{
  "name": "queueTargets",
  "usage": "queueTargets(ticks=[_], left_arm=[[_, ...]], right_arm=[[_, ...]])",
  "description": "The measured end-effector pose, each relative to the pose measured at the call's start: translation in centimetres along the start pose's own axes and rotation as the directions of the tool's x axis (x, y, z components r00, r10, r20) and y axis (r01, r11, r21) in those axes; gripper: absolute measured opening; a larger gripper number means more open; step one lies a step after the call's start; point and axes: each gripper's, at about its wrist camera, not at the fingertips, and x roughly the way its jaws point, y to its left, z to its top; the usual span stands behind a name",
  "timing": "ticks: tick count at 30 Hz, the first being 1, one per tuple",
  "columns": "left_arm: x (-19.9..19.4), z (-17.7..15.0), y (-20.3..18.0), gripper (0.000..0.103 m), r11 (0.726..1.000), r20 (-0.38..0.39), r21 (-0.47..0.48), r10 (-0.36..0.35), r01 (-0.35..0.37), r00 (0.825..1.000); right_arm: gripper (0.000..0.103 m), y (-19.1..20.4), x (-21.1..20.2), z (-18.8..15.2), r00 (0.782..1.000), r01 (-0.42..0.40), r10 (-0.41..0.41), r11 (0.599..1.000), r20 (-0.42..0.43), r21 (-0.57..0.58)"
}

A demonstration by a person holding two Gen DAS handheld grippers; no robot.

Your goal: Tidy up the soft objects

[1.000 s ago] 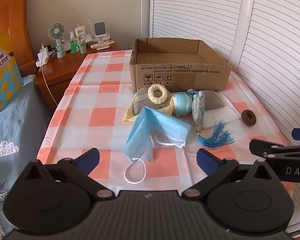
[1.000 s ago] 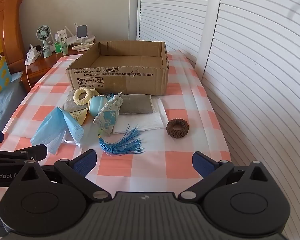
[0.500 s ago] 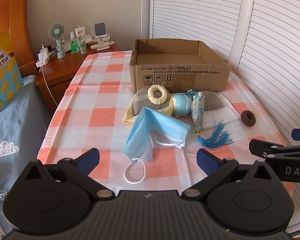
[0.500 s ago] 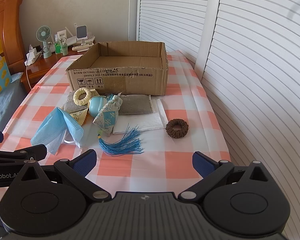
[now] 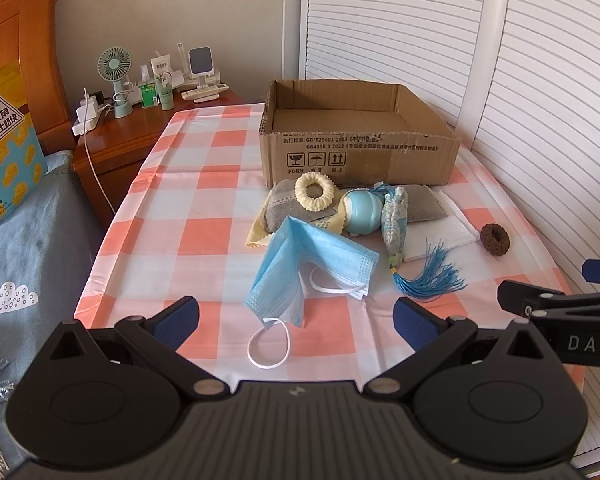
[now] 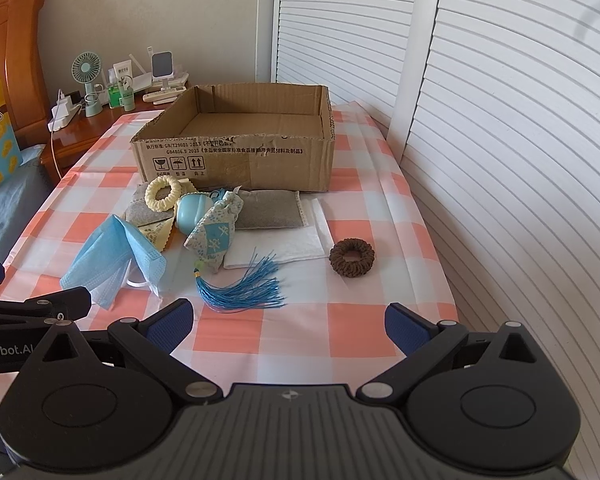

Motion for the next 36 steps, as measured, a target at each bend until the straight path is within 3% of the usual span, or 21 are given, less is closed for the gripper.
queueTargets(ticks=[36], left_arm=[[0.3, 0.85, -0.12, 0.102, 1.0, 0.011, 0.02, -0.009, 0.009, 1.0]], right_arm=[[0.103, -0.14, 0.61, 0.53, 1.0, 0.003, -0.003, 1.0, 0.003, -0.014]])
